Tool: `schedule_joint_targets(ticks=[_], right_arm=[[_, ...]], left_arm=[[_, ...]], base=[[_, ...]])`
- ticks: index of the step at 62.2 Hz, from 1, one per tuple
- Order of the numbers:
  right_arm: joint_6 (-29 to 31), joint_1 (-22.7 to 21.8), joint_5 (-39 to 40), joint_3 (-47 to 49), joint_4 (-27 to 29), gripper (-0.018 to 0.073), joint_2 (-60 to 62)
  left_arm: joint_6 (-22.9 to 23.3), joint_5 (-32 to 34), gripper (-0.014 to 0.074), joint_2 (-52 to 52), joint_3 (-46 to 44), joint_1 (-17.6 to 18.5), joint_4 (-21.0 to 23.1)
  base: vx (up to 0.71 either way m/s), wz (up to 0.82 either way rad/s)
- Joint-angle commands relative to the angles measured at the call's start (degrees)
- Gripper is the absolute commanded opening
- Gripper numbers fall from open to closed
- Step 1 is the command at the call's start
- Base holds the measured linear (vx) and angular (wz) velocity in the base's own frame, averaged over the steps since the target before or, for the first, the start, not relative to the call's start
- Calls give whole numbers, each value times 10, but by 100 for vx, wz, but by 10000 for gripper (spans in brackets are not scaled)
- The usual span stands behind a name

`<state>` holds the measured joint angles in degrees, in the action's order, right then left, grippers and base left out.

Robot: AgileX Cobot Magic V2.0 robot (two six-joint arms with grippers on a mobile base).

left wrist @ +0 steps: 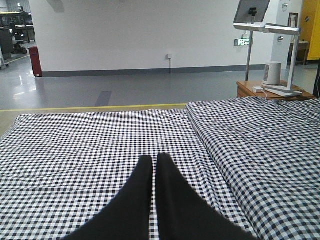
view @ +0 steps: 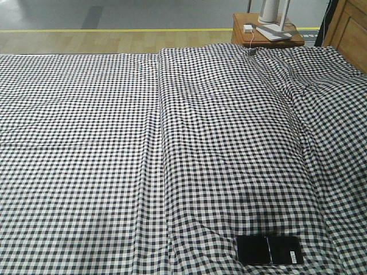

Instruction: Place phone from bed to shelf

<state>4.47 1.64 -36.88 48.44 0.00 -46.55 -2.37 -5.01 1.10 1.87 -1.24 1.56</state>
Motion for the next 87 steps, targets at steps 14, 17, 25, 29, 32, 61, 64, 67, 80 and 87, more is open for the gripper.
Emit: schedule_joint_targets(ticks=[14, 17, 25, 29, 32, 61, 64, 67, 80, 87], right_arm=[[-2, -1, 16, 19, -9, 727, -41], [-5, -1, 17, 19, -9, 723, -43], [-6, -1, 15, 19, -10, 700, -48], [-19, -1, -1, 26, -10, 693, -55], [-28, -1, -27, 39, -10, 690, -65], [126, -221, -103, 122, 190, 672, -221], [168, -243, -103, 122, 228, 670, -248], [209, -263, -103, 122, 265, 668, -276], [342, -322, -120, 122, 384, 662, -411], [381, -326, -129, 122, 395, 656, -489]], left_arm=[[5, 41, 1, 4, -14, -2, 6], [5, 41, 1, 4, -14, -2, 6], [5, 41, 1, 4, -14, -2, 6], [5, 41, 1, 4, -14, -2, 6], [5, 41, 1, 4, -14, -2, 6], [5, 41, 1, 4, -14, -2, 6], [5, 41, 1, 4, -14, -2, 6], [5, 41, 1, 4, -14, -2, 6], [5, 41, 1, 4, -14, -2, 6], [5, 41, 1, 4, -14, -2, 6]], base=[[0, 0], [0, 0], [0, 0], [0, 0], [0, 0], [0, 0], [0, 0], [0, 0], [0, 0], [0, 0]])
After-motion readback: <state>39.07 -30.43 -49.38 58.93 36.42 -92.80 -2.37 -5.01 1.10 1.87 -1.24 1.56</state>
